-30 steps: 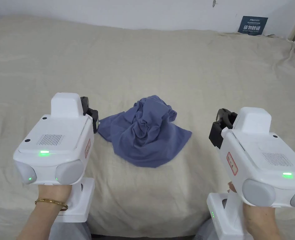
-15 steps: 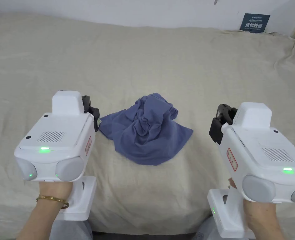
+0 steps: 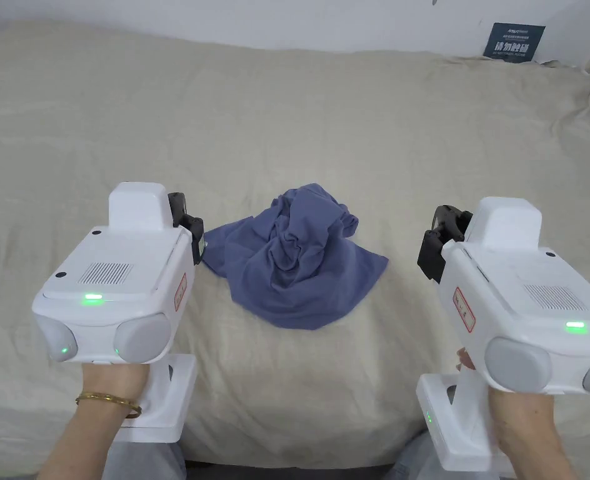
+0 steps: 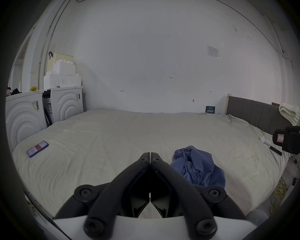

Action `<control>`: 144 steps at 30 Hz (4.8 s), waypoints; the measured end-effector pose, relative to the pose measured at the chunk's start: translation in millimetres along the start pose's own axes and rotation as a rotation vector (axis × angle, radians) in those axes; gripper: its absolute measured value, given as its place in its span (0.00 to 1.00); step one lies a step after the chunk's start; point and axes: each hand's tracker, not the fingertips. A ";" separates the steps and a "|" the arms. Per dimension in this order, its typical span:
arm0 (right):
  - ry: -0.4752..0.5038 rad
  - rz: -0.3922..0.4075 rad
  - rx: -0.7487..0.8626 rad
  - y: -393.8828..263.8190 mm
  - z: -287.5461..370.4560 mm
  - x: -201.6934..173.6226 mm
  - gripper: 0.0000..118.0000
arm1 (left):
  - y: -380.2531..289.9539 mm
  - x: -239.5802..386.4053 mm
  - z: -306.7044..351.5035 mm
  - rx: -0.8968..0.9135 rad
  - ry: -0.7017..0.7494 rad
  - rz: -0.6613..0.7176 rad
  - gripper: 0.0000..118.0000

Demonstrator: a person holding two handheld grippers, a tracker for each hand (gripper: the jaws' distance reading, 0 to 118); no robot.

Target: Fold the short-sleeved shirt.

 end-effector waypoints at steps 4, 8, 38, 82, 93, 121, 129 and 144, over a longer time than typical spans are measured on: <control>0.005 -0.007 -0.114 9.4 -27.4 5.0 0.11 | -1.7 -0.6 -0.7 0.003 0.001 0.006 0.00; 0.043 -0.039 -0.249 22.2 -64.2 12.3 0.71 | -2.7 -3.0 -3.3 0.002 0.005 0.015 0.00; 0.008 -0.079 -0.971 -36.3 -269.1 -2.4 0.36 | -9.7 -12.7 -47.3 -0.044 0.027 0.035 0.00; 0.162 -0.014 -0.812 -2.6 -229.7 12.2 0.06 | -15.1 -15.1 -292.4 -1.048 0.020 -0.019 0.77; 0.153 -0.034 -0.812 -6.5 -230.9 12.4 0.06 | -11.1 0.9 -279.3 -1.034 -0.076 -0.084 0.00; 0.108 -0.122 -0.522 135.9 -163.5 49.1 0.06 | 194.5 -90.7 -162.1 -0.389 0.119 0.212 0.00; 0.056 -0.134 -0.369 210.9 -121.5 81.9 0.06 | 259.7 -131.6 -101.7 -0.192 0.203 0.274 0.00; 0.053 -0.114 -0.152 329.8 -49.9 87.9 0.06 | 364.6 -103.7 -51.6 0.059 0.209 0.202 0.00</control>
